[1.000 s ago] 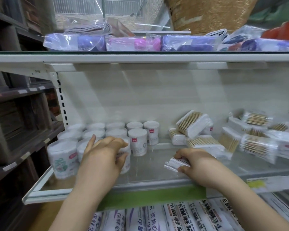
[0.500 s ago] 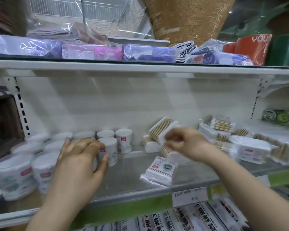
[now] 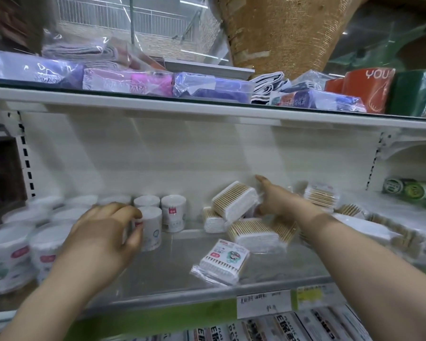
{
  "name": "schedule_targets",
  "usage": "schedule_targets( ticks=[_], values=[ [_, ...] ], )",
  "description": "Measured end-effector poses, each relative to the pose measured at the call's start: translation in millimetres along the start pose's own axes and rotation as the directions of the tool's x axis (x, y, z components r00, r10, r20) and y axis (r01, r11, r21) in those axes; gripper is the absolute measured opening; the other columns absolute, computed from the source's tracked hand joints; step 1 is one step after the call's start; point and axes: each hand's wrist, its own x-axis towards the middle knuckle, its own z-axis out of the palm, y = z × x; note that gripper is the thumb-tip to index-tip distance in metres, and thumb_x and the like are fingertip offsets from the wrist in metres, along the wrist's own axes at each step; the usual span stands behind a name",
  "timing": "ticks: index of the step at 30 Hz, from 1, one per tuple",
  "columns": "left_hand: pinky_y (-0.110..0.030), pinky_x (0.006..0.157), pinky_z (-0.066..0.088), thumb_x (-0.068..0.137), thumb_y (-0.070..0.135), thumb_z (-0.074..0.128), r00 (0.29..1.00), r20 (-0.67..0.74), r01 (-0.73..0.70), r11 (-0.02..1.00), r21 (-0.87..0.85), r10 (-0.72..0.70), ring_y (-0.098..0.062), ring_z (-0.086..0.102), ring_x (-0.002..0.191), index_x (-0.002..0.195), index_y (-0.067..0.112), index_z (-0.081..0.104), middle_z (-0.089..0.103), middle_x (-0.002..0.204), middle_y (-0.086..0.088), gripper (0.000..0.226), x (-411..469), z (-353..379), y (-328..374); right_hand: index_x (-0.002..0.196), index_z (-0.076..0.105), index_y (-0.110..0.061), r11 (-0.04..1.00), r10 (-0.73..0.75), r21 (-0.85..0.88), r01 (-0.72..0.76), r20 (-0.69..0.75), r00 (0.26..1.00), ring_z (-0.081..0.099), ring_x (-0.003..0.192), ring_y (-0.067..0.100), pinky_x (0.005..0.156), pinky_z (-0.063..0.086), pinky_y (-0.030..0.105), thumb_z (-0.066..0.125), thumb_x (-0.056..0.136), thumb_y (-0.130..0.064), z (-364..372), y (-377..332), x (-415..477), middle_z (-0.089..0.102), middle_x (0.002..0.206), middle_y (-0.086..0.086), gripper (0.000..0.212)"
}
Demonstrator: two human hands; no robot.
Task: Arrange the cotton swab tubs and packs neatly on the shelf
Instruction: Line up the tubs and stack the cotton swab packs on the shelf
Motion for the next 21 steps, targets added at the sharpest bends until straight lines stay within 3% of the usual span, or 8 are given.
schedule_targets(
  ticks=[6,11,17,19,21],
  values=[
    [-0.036,0.077,0.043,0.079,0.032,0.057,0.998,-0.043,-0.045,0.999,-0.005,0.045,-0.028,0.058,0.093,0.094,0.022,0.069,0.068,0.096,0.000,0.021,4.3,3.7,-2.7,0.136,0.038,-0.007,0.999,0.041,-0.004,-0.041,-0.039,0.998,0.053,0.120,0.027,0.096,0.039,0.029,0.081,0.067,-0.039,5.6,0.1,3.4,0.055,0.133,0.011,0.087],
    [-0.035,0.075,0.043,0.072,0.038,0.051,0.997,-0.024,-0.070,0.997,-0.027,0.070,-0.029,0.059,0.091,0.090,0.023,0.069,0.068,0.093,0.001,0.030,6.4,2.1,-4.7,0.131,0.046,-0.011,0.999,0.039,-0.008,-0.040,-0.117,0.992,0.052,0.120,0.028,0.095,0.040,0.028,0.079,0.069,-0.028,-0.2,8.5,0.5,0.055,0.131,0.012,0.073],
    [-0.035,0.082,0.043,0.081,0.028,0.065,0.991,-0.081,-0.109,0.991,-0.077,0.102,-0.025,0.055,0.102,0.095,0.024,0.069,0.068,0.102,0.003,0.015,11.9,-1.6,1.7,0.133,0.046,-0.012,0.988,0.115,0.137,-0.070,-0.352,0.929,0.051,0.116,0.033,0.093,0.040,0.028,0.077,0.072,-0.018,-33.4,18.5,-19.0,0.049,0.131,0.019,0.069],
    [-0.029,0.080,0.041,0.079,0.038,0.057,0.984,-0.090,-0.165,0.980,-0.113,0.155,-0.019,0.055,0.098,0.093,0.026,0.068,0.067,0.096,0.008,0.022,13.9,-0.6,2.4,0.129,0.051,-0.016,0.969,0.120,0.248,-0.012,-0.426,0.897,0.055,0.108,0.033,0.091,0.042,0.029,0.079,0.071,-0.020,-41.9,10.8,-30.9,0.052,0.123,0.018,0.065],
    [-0.010,0.078,0.033,0.071,0.041,0.053,0.972,-0.109,-0.230,0.947,-0.227,0.210,-0.001,0.050,0.089,0.089,0.030,0.067,0.061,0.089,0.020,0.025,14.1,-0.1,6.9,0.122,0.056,-0.023,0.922,0.115,0.382,0.066,-0.433,0.894,0.057,0.099,0.029,0.091,0.047,0.032,0.080,0.071,-0.023,-46.3,-7.0,-46.7,0.054,0.111,0.011,0.056]
  ],
)
